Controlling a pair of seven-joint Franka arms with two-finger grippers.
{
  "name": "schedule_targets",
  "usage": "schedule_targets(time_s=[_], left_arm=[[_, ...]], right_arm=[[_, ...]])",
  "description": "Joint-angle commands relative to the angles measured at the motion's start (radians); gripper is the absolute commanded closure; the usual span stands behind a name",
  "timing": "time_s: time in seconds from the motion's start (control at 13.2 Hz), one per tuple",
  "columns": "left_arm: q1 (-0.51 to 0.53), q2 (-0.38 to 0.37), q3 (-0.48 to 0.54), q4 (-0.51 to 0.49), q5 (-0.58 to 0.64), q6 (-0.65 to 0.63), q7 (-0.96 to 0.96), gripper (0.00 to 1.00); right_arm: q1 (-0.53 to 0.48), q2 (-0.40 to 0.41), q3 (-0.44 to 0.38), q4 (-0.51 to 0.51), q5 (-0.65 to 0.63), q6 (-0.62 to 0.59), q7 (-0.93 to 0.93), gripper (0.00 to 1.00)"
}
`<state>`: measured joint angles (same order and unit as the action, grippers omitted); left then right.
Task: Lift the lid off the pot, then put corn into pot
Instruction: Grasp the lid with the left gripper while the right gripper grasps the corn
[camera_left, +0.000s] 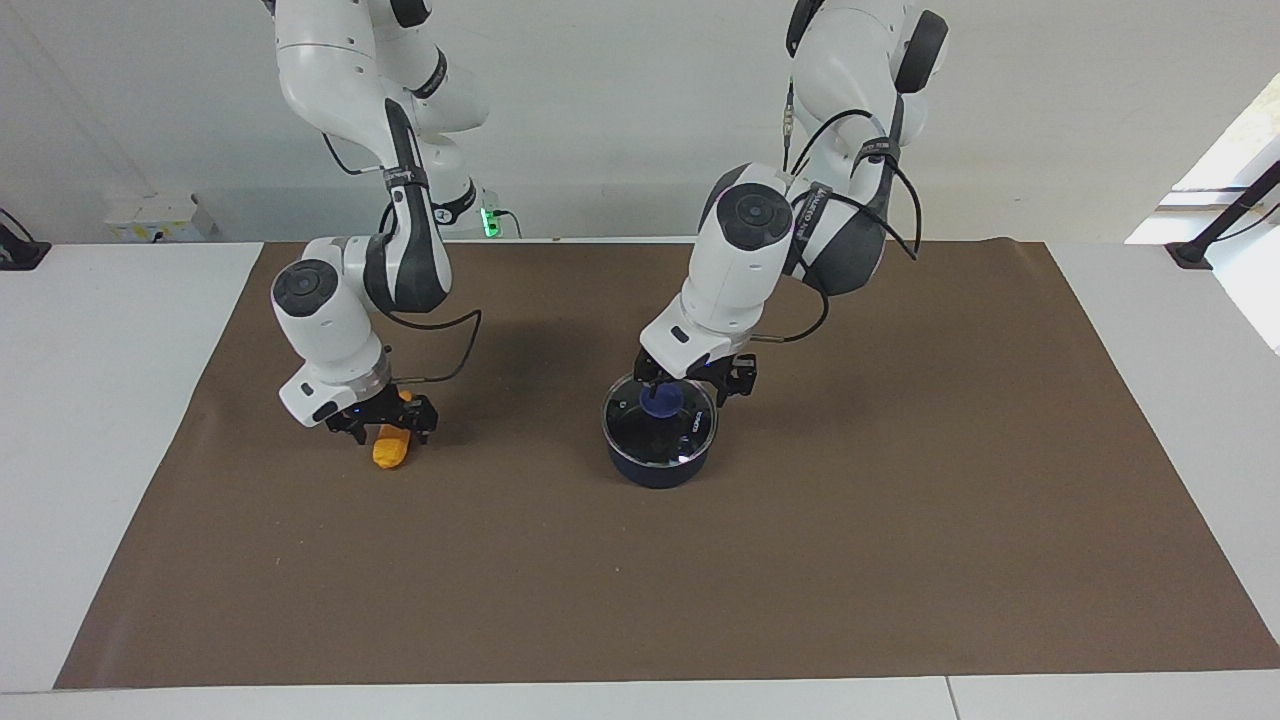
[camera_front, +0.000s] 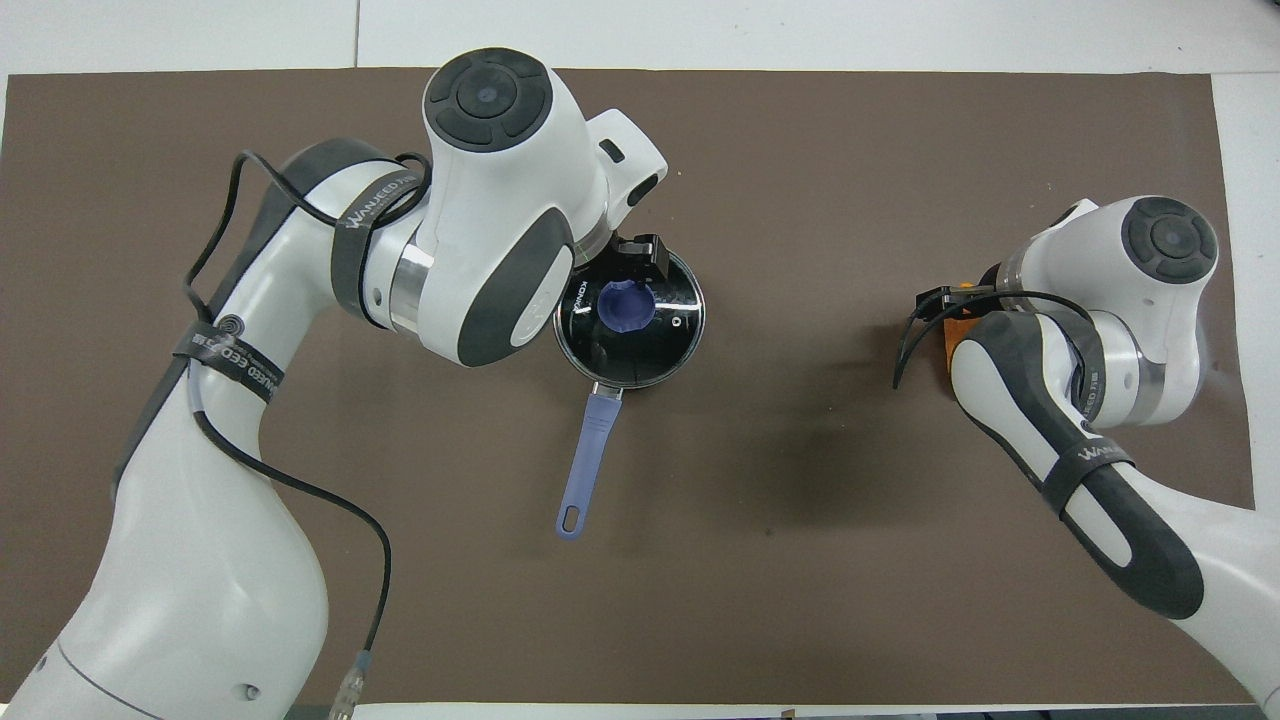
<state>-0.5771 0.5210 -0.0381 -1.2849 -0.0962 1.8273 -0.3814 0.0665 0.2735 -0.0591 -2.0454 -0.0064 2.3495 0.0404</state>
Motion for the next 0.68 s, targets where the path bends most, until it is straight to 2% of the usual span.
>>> schedule_targets(time_s=[0.0,0.23,0.38,0.61], left_arm=[[-0.040,0.039,0.018,0.030,0.024,0.030,-0.023,0.00],[-0.050,0.034,0.020,0.010,0.026,0.035,-0.086,0.00],[-0.061,0.031,0.020,-0.005,0.050,0.052,-0.108,0.00],[-0.063,0.019,0.021,-0.066,0.058,0.102,-0.129,0.00]], right_arm=[[-0.016,0.004,0.007,-0.009,0.016,0.001,-0.025,0.03],[-0.017,0.013,0.007,-0.013,0.016,0.001,-0.037,0.06],[-0.013,0.013,0.007,-0.025,0.016,0.005,-0.039,0.12],[-0.016,0.016,0.007,-0.028,0.016,0.008,-0.059,0.15]])
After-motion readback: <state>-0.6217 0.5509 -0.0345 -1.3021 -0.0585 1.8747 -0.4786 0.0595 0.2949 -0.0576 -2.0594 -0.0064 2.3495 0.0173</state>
